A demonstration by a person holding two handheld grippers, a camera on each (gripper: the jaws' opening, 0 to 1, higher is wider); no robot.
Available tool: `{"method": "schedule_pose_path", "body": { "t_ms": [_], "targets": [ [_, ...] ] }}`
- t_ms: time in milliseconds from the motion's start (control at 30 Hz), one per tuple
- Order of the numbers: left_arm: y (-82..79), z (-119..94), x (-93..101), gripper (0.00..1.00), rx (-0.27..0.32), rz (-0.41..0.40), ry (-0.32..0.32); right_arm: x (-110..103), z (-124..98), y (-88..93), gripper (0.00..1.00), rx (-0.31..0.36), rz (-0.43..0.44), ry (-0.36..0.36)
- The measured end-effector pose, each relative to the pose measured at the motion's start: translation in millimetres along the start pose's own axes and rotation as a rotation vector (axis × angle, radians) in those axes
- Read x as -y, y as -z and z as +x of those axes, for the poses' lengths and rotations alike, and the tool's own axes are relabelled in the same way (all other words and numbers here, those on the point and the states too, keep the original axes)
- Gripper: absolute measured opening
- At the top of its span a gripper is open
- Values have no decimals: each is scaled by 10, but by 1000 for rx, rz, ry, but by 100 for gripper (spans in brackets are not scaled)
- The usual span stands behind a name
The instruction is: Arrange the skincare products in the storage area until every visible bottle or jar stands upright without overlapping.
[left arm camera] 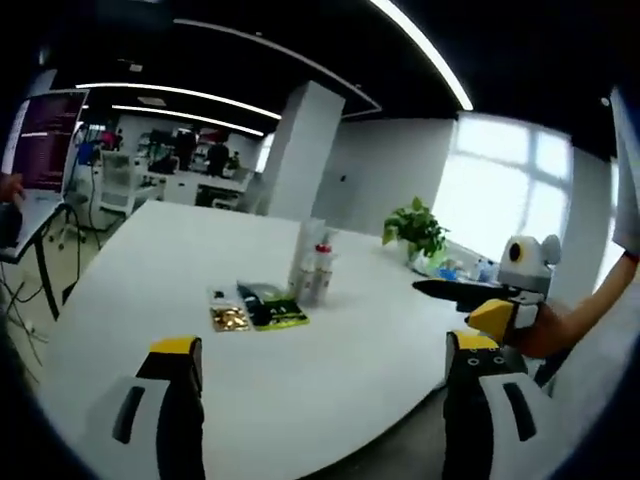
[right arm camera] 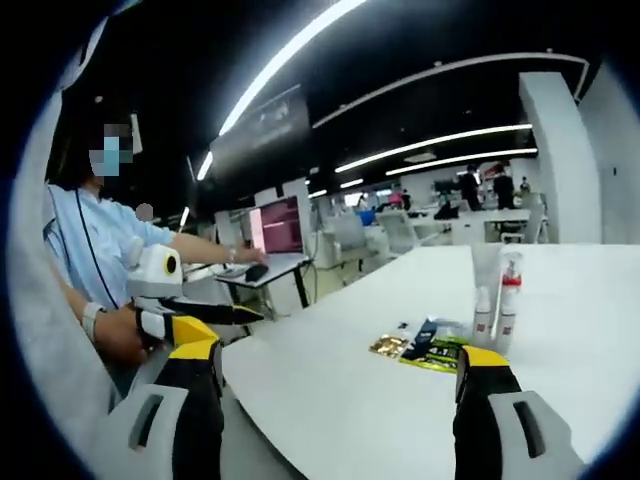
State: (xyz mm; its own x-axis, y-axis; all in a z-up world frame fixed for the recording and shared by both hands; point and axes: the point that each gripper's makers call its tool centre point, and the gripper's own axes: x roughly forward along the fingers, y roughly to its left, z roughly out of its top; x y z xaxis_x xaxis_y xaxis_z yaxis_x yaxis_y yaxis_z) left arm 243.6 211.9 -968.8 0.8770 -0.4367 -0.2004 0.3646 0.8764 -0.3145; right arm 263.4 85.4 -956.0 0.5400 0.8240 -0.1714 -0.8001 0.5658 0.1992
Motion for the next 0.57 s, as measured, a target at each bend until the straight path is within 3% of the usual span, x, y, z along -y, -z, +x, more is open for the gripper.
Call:
{"method": "schedule_pose_path", "body": {
  "t_ms": [200, 367, 567],
  "targets": [
    [-25, -10, -21, 99, 38, -3, -12, -33, -46, 17, 99, 7, 0, 9],
    [-58, 3, -4, 99, 60, 113, -24, -12, -69, -16, 99, 35, -32, 32],
    [-66, 3, -3, 99, 70, 133, -23, 36, -70, -23, 99, 43, -36, 51]
  ]
}}
